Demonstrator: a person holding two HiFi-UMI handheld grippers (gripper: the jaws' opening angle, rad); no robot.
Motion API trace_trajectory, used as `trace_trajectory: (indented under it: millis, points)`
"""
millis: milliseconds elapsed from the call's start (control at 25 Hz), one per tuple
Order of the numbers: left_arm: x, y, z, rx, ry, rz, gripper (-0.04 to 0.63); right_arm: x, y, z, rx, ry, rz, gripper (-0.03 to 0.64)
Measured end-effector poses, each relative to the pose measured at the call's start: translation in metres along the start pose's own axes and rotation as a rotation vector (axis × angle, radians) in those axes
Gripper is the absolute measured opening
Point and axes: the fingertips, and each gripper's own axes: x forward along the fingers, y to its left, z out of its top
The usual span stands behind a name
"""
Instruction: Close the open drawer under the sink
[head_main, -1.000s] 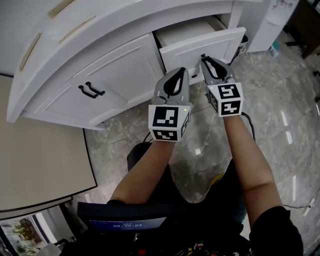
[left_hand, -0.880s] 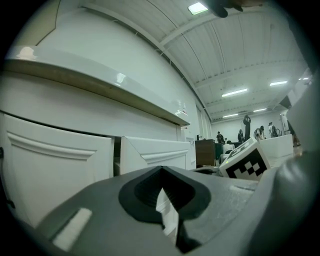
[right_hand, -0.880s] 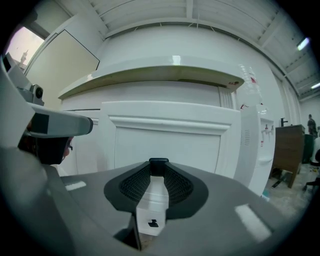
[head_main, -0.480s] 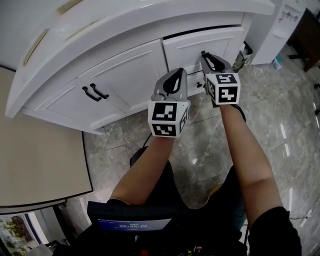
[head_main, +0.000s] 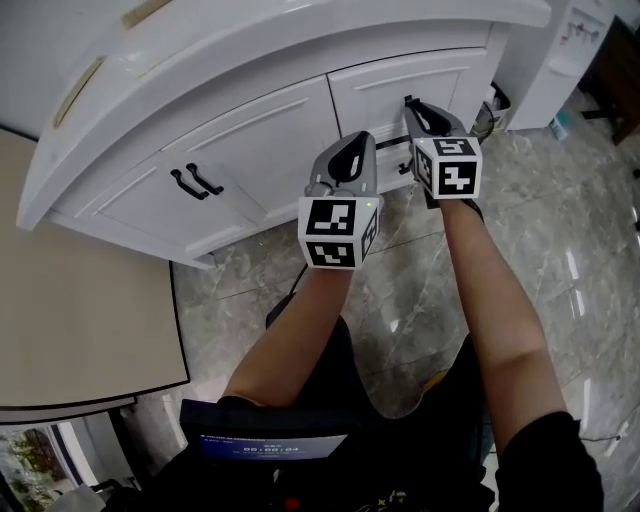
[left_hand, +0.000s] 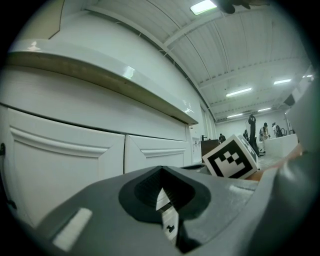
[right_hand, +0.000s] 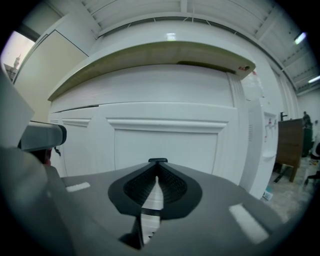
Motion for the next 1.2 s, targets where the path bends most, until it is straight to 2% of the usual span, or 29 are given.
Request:
trace_trajectory:
  millis: [40, 160, 240, 480, 640, 800, 920, 1200]
  points:
    - [-0.001, -0.001, 0.001, 0.000, 0.002, 0.001, 0.000, -0.007, 0.002, 0.003, 0.012, -0.013, 0.003, 0.039]
    - [-0.007, -0.005, 0.022, -0.006, 0.006, 0.003, 0.000, -0.042, 0.015, 0.039, 0.056, -0.075, 0.060, 0.038]
    - [-0.011, -0.011, 0.056, -0.005, 0.013, 0.000, 0.000, -0.074, 0.019, 0.083, 0.037, -0.108, 0.079, 0.037]
    - [-0.051, -0.056, 0.219, 0.009, 0.076, -0.064, 0.000, -0.192, 0.014, 0.239, 0.015, -0.093, 0.045, 0.035]
    - [-0.081, -0.072, 0.340, -0.017, 0.079, -0.080, 0.000, -0.265, 0.018, 0.351, 0.012, -0.080, 0.016, 0.034]
    - [-0.117, -0.087, 0.437, 0.003, 0.076, -0.085, 0.000, -0.330, 0.031, 0.440, -0.023, -0.099, 0.009, 0.032]
    - [-0.141, -0.104, 0.476, 0.008, 0.066, -0.104, 0.000, -0.362, 0.032, 0.473, -0.061, -0.123, 0.004, 0.031]
    - [-0.193, -0.138, 0.484, -0.022, 0.064, -0.031, 0.000, -0.417, 0.031, 0.468, -0.027, -0.109, 0.022, 0.029]
